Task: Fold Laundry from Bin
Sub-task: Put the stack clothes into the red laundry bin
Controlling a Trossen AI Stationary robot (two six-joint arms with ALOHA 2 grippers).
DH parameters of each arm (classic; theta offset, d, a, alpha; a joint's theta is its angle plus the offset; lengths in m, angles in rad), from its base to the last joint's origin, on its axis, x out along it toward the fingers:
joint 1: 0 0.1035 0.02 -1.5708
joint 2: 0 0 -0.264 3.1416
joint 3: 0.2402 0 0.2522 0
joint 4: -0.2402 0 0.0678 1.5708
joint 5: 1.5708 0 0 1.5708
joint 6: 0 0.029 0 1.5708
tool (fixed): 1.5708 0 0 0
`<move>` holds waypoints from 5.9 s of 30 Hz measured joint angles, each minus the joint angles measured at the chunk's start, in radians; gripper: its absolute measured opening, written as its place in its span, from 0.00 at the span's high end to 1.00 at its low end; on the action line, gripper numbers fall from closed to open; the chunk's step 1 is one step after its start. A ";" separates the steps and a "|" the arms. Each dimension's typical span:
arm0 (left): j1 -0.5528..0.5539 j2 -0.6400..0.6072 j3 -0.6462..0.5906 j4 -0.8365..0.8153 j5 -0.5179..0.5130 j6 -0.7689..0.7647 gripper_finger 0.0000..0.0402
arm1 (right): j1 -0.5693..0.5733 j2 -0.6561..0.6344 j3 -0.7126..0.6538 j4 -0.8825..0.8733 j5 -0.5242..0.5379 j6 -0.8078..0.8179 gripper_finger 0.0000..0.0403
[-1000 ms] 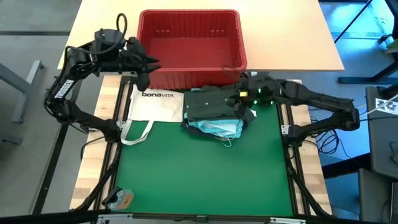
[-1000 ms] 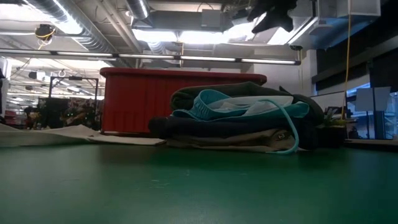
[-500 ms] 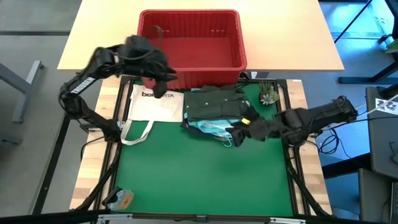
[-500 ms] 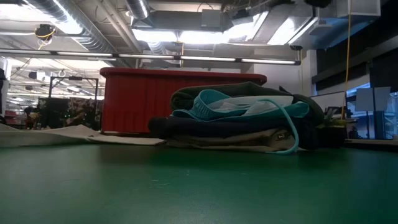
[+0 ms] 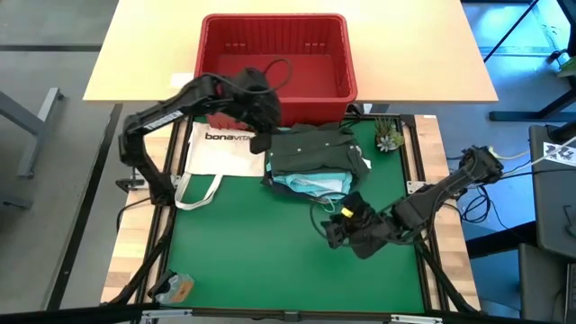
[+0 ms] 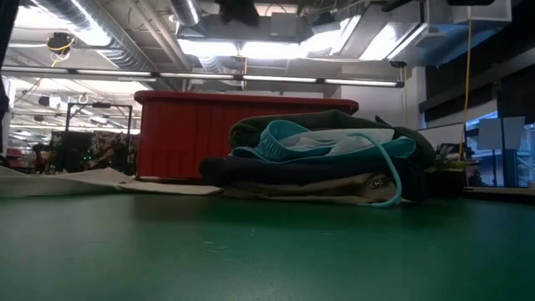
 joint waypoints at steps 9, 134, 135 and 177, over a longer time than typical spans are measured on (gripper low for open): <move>0.000 0.129 0.000 0.049 0.012 0.001 0.77 | 0.004 -0.013 0.000 -0.084 0.105 0.036 0.52; -0.458 0.165 -0.019 -0.096 -0.164 -0.350 1.00 | -0.183 -0.266 -0.156 -0.386 -0.179 -0.183 0.52; -0.453 0.154 -0.019 -0.112 -0.175 -0.348 1.00 | -0.174 -0.267 -0.156 -0.375 -0.179 -0.183 0.52; 0.050 0.159 -0.430 0.101 0.417 -0.196 0.54 | 0.174 -0.144 -0.156 -0.074 -0.257 0.267 0.52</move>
